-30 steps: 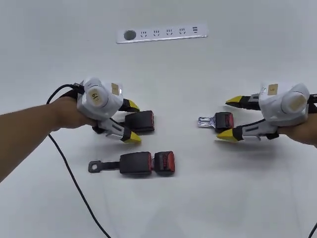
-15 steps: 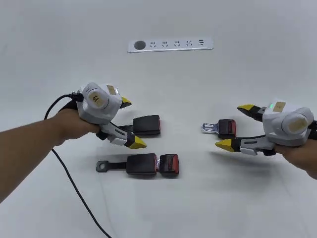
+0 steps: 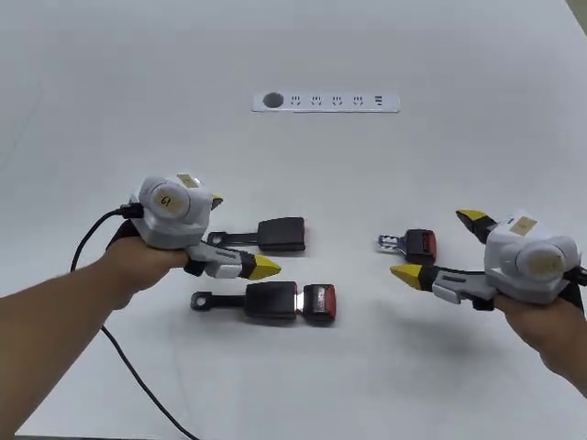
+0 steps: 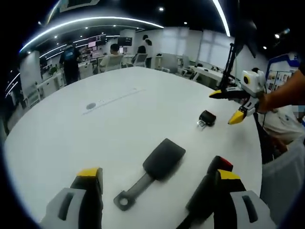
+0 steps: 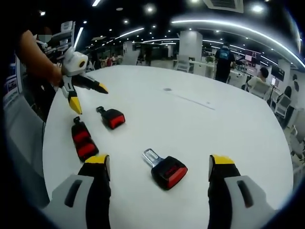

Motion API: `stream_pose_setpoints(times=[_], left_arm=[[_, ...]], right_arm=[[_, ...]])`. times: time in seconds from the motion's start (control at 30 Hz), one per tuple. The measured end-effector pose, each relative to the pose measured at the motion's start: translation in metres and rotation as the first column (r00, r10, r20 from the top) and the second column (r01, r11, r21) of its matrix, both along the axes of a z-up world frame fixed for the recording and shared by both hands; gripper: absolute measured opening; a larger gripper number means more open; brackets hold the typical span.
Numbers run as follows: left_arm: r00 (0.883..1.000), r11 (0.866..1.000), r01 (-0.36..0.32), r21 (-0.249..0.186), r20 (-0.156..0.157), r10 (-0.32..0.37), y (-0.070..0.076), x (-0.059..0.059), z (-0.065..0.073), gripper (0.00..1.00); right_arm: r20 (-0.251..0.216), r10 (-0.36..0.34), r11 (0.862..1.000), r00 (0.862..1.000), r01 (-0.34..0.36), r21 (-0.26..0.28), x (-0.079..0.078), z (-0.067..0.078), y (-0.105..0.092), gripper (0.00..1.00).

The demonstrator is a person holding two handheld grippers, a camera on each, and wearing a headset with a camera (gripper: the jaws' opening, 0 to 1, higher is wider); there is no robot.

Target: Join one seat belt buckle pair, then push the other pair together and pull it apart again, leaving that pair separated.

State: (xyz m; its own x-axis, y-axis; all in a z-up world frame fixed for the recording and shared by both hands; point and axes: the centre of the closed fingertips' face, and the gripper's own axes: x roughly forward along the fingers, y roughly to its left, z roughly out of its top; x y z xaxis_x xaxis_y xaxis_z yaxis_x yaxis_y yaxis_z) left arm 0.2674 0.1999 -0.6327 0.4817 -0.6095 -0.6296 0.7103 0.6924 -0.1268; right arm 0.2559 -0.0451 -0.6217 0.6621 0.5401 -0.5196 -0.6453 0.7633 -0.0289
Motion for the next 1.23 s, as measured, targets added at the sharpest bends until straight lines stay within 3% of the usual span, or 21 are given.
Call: stream_pose_setpoints(times=[0.1,0.2,0.43,0.77,1.0,1.23], left_arm=[[0.999,1.0,-0.02,-0.003,0.025,0.02,0.002,-0.013,0.011,1.0],[0.996,0.996,-0.083,-0.044,0.028,0.084,0.01,-0.022,0.019,1.0],[0.99,0.991,-0.124,-0.052,0.056,0.127,0.03,-0.044,0.022,1.0],[0.977,0.977,-0.186,-0.104,0.087,0.195,0.051,-0.076,0.037,1.0],[0.983,0.983,-0.152,-0.107,0.083,0.161,0.056,-0.106,0.042,1.0],[0.977,0.979,-0.175,-0.108,0.105,0.187,0.073,-0.119,0.048,1.0]], right_arm=[[0.012,-0.019,1.0,1.0,0.019,0.008,-0.006,0.007,0.004,0.88],[0.023,-0.036,0.999,0.999,0.036,0.008,-0.015,0.011,0.006,0.89],[0.03,-0.056,0.998,0.998,0.055,0.009,-0.035,0.015,0.009,0.9],[0.046,-0.091,0.996,0.995,0.09,0.012,-0.064,0.022,0.013,0.92],[0.057,-0.105,0.994,0.993,0.104,0.011,-0.08,0.028,0.005,0.93],[0.06,-0.127,0.992,0.99,0.126,0.009,-0.097,0.029,-0.003,0.94]])
